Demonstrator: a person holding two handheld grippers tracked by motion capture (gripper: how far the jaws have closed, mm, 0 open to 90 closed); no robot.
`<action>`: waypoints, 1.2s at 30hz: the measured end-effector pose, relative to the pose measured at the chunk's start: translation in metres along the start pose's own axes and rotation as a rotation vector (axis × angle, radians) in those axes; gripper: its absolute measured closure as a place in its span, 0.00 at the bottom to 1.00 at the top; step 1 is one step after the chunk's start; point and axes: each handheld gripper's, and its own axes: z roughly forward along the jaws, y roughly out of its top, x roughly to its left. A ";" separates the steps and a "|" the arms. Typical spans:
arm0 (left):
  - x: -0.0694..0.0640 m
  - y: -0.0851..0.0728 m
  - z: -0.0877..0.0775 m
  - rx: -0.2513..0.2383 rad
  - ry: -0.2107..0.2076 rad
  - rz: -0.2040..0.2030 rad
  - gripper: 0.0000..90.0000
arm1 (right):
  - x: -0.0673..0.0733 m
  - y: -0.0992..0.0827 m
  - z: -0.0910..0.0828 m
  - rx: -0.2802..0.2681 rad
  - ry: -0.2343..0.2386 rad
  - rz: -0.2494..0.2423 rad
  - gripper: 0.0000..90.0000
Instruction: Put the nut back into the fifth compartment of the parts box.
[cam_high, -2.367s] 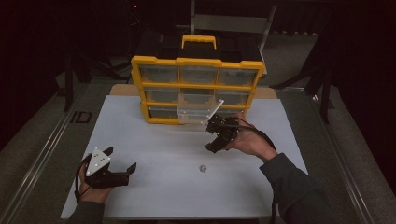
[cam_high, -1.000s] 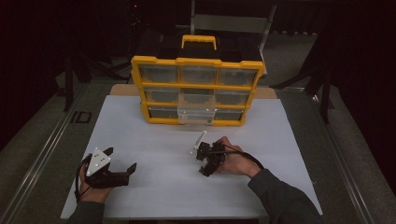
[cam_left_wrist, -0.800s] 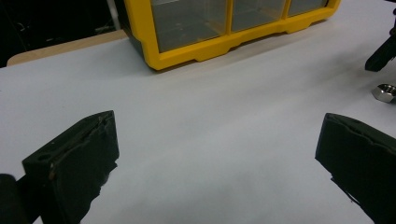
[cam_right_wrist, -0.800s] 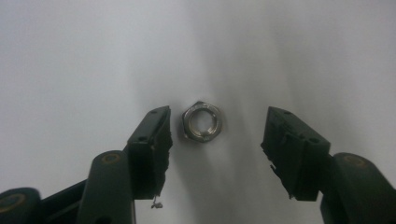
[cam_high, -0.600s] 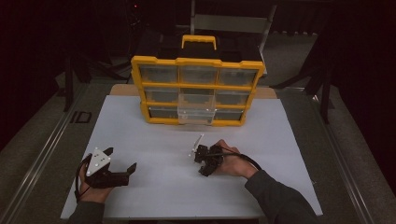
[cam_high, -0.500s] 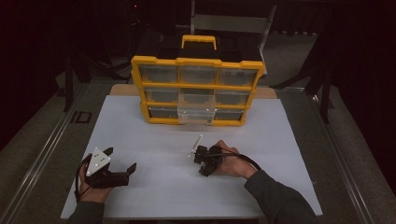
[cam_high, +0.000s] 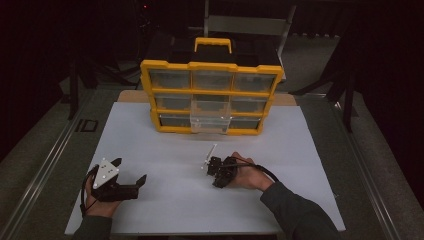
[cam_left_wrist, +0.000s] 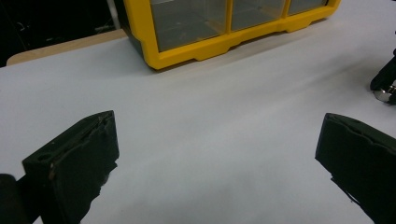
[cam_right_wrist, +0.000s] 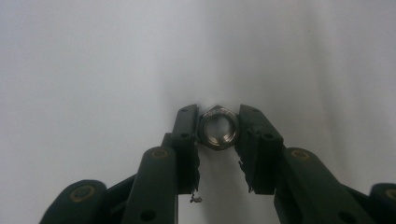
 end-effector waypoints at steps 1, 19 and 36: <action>0.000 0.000 0.000 0.000 0.000 0.000 0.00 | 0.000 0.000 0.000 0.001 0.002 0.004 0.77; 0.000 0.000 0.000 0.002 -0.002 0.002 0.00 | -0.004 0.002 0.000 0.015 0.019 0.041 0.78; 0.000 0.000 0.000 0.001 -0.001 0.002 0.00 | -0.010 0.000 -0.010 0.031 0.016 0.088 0.78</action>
